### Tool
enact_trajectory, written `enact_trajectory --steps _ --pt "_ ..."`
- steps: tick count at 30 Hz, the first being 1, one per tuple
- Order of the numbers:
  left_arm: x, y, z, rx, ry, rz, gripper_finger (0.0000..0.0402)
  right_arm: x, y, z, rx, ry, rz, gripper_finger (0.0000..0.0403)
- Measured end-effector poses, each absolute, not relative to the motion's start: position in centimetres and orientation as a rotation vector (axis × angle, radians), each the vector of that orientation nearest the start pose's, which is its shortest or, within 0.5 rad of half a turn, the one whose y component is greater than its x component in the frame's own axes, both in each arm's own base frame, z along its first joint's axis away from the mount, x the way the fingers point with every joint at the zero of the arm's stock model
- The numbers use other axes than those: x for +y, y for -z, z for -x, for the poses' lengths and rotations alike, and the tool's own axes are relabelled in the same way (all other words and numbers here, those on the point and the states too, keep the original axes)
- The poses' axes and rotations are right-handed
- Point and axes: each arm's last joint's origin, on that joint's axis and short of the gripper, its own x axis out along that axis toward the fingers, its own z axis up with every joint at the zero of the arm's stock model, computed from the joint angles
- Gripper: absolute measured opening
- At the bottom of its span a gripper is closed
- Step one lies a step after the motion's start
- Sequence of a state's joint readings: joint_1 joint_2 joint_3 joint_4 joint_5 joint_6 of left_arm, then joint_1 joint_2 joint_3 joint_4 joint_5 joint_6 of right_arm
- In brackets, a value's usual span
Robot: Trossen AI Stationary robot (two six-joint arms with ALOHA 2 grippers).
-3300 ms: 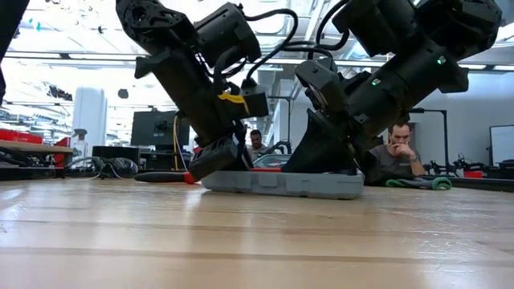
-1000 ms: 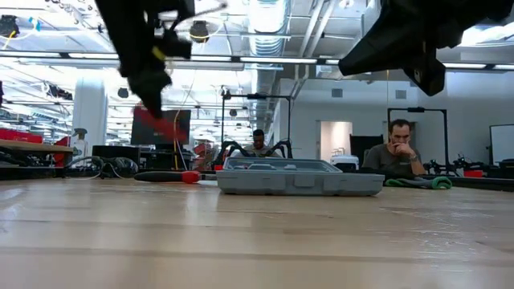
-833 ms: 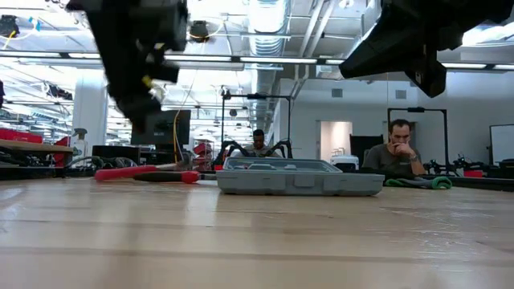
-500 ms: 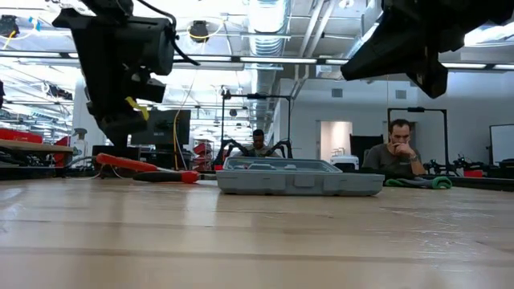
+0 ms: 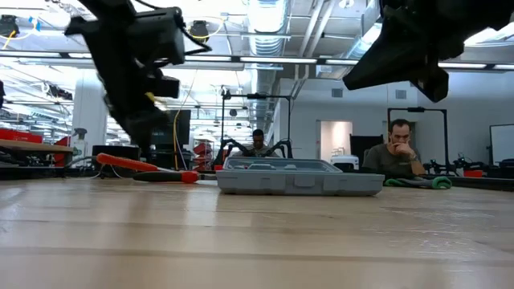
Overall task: Prefit tool cases
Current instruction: Remove the orange hammer from the gray prefit tool case
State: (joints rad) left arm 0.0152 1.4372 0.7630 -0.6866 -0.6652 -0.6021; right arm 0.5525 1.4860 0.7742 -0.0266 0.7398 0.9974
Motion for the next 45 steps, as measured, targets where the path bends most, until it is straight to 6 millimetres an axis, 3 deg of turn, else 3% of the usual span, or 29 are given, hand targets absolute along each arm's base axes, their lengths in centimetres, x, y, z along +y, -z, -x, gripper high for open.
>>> enact_trajectory --steps 8,14,20,28,35,40,45 --pt "6.8 -16.3 -24.1 0.971 -0.860 0.067 0.0000 12.5 -19.1 -25.9 0.449 0.470 -0.523 0.0016" --pt "10.3 -15.7 -23.1 0.951 -0.833 0.165 0.0000 11.7 -19.0 -26.3 0.464 0.483 -0.535 0.0016" --pt "12.2 -15.6 -22.3 0.963 -0.786 0.198 0.0000 10.9 -18.4 -26.4 0.501 0.486 -0.544 0.0016" --pt "13.0 -13.9 -22.9 0.990 -0.690 0.267 0.0000 9.9 -18.1 -26.7 0.519 0.493 -0.563 0.0016" --pt "12.2 -12.6 -23.7 1.022 -0.668 0.294 0.0000 9.7 -18.1 -26.8 0.540 0.479 -0.573 0.0016" --pt "10.6 -13.9 -23.4 1.017 -0.590 0.334 0.0000 10.5 -18.0 -26.5 0.558 0.440 -0.575 0.0016" --pt "9.6 -16.6 -23.1 0.906 -0.588 0.343 0.0000 10.5 -18.0 -26.5 0.560 0.441 -0.573 0.0016"
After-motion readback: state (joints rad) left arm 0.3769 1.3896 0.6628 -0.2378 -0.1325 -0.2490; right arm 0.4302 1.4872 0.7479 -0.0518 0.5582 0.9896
